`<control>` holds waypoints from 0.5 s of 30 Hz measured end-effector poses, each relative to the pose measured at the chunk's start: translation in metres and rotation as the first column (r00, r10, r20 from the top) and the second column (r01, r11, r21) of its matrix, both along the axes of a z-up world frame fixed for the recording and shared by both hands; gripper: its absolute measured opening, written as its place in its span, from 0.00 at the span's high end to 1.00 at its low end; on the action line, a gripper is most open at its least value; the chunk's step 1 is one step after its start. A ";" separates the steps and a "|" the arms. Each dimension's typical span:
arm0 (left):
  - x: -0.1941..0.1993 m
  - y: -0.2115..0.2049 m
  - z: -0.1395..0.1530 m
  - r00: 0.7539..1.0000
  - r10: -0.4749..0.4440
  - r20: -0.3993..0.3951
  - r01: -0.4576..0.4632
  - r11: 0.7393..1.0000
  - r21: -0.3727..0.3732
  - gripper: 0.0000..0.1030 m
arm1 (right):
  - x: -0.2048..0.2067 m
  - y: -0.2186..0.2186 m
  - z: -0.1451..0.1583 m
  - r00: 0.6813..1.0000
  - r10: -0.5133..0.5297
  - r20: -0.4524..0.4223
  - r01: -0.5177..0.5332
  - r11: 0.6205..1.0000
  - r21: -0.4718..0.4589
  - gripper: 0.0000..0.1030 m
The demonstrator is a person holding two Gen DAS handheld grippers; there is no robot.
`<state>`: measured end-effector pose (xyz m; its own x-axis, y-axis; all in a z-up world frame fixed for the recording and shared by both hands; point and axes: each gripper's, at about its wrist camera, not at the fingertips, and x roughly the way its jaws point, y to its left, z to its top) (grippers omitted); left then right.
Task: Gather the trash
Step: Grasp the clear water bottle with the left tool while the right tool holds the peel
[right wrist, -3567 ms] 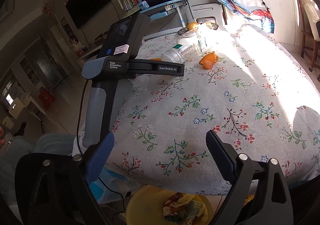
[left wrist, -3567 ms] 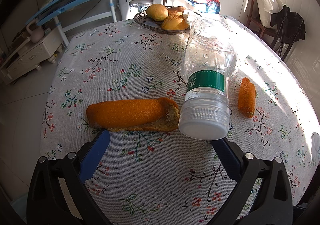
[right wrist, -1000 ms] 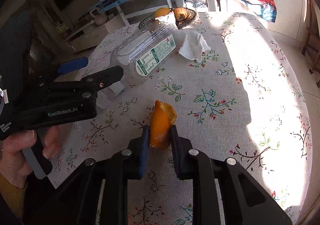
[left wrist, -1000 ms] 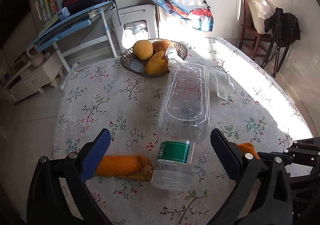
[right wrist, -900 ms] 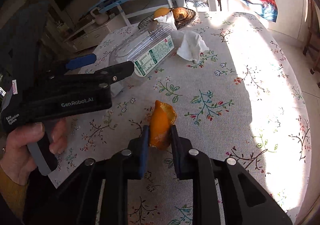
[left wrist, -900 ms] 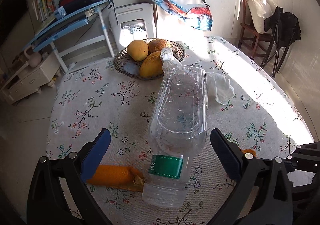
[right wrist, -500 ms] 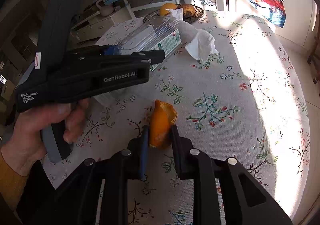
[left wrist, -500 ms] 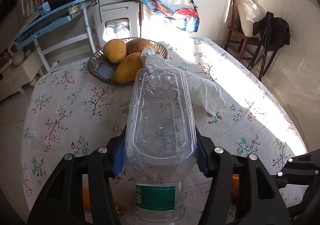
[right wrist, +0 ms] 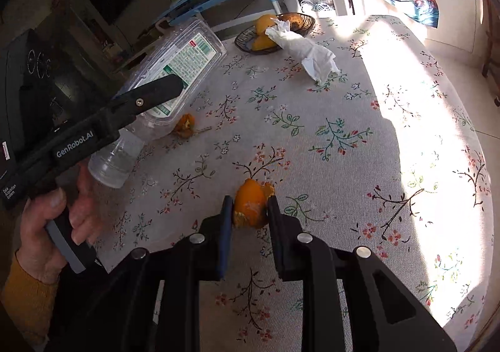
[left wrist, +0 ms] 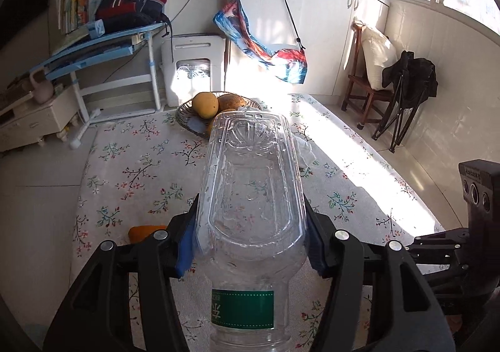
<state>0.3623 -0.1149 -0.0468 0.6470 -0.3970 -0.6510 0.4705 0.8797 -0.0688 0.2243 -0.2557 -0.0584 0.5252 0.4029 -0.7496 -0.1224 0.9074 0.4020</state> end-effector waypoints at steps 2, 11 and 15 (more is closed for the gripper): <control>-0.015 0.009 -0.001 1.000 0.015 0.003 -0.016 1.000 0.005 0.46 | -0.013 0.003 0.000 1.000 0.002 0.010 -0.002 1.000 0.025 0.77; -0.073 0.032 -0.002 0.997 0.062 0.038 -0.064 0.997 0.046 0.46 | -0.062 0.023 0.010 0.998 0.045 0.054 -0.050 0.994 0.094 0.77; -0.090 0.042 -0.004 0.997 0.075 0.036 -0.077 0.996 0.045 0.46 | -0.094 0.036 0.005 0.996 0.085 0.037 -0.089 0.991 0.104 0.77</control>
<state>0.2723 -0.0725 -0.0505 0.6965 -0.3161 -0.6442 0.4037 0.9148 -0.0124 0.1308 -0.2196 -0.0534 0.5077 0.5241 -0.6837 -0.2135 0.8454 0.4895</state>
